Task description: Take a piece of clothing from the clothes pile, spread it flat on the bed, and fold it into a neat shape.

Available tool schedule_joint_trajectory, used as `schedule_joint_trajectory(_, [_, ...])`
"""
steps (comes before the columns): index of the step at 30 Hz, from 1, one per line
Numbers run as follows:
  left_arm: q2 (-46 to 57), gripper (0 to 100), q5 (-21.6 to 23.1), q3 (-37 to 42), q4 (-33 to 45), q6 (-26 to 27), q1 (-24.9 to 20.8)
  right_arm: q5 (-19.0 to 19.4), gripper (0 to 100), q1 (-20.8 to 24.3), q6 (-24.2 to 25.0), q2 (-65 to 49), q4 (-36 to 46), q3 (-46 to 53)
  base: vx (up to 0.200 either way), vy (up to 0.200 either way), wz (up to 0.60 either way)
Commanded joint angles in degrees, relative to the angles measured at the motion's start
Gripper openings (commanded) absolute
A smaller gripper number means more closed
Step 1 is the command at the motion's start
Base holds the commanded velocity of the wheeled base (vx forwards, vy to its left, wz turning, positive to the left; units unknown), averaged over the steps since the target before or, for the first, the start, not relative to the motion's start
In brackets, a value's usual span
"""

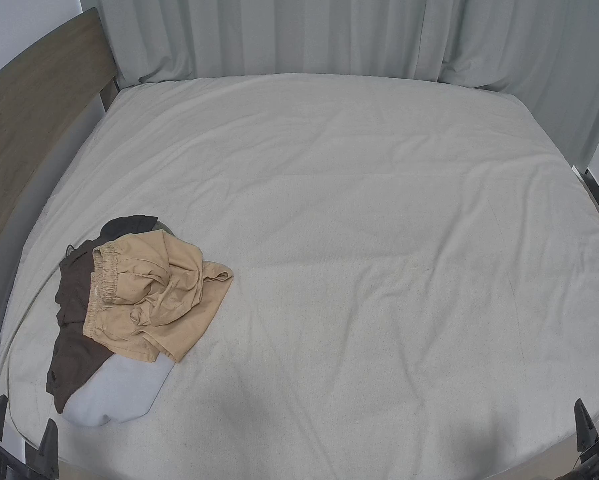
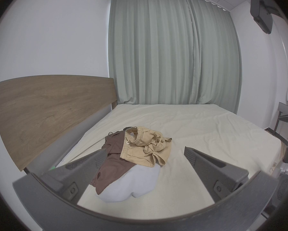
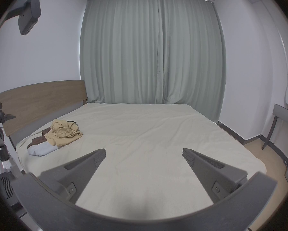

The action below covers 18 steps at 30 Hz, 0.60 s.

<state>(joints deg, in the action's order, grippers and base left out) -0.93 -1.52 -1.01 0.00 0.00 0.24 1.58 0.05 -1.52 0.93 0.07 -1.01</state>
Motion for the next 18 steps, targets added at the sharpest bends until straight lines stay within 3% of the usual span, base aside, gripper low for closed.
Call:
schedule_joint_trajectory(1, [0.9,100,-0.1,1.0,0.0,-0.3,0.0,0.1,100,0.0,-0.2,-0.6,0.0,1.0,0.000,0.000,0.00])
schedule_joint_trajectory(18, [0.9,100,0.0,1.0,-0.3,0.1,0.0,-0.1,100,0.0,0.1,-0.6,-0.1,1.0,0.000,0.000,0.00])
